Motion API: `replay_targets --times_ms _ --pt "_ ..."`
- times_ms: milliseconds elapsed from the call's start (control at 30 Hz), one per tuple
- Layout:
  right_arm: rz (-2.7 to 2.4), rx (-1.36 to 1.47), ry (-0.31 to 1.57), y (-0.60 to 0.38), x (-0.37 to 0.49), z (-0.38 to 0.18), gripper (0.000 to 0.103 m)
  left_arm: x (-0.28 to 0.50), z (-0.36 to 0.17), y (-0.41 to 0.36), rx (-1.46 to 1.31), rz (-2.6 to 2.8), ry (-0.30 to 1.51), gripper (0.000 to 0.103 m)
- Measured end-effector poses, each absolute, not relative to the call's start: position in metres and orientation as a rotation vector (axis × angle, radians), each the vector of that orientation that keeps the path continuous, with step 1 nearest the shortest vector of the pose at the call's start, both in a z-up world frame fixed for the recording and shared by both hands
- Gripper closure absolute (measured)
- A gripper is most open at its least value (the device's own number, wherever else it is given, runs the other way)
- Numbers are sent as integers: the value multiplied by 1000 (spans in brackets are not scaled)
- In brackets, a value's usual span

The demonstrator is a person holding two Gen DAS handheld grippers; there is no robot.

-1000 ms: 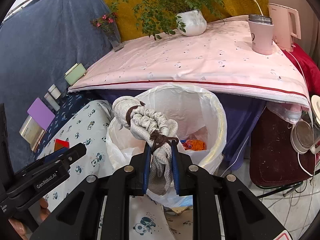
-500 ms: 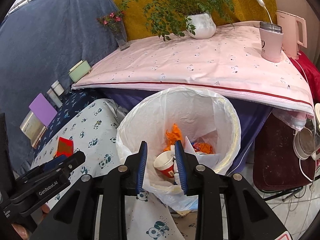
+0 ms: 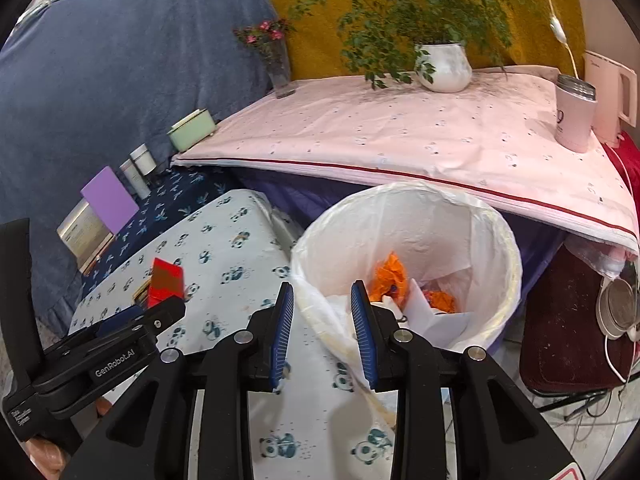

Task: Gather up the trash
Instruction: 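Move both tools back to the red envelope and gold cigarette pack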

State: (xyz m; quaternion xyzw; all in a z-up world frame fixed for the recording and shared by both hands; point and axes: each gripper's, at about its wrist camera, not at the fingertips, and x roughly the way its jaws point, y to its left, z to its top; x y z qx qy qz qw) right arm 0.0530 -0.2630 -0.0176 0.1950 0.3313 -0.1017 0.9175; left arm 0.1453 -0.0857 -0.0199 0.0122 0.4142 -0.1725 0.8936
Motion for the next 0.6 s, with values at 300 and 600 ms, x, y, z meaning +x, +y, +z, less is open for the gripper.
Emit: replay_targets --times_ms 300,600 --pt "-137 353 696 -219 69 -12 73 152 -20 -36 -31 -277 862 36" --pt "-63 306 728 -170 90 -14 73 162 -24 13 -81 -195 874 35"
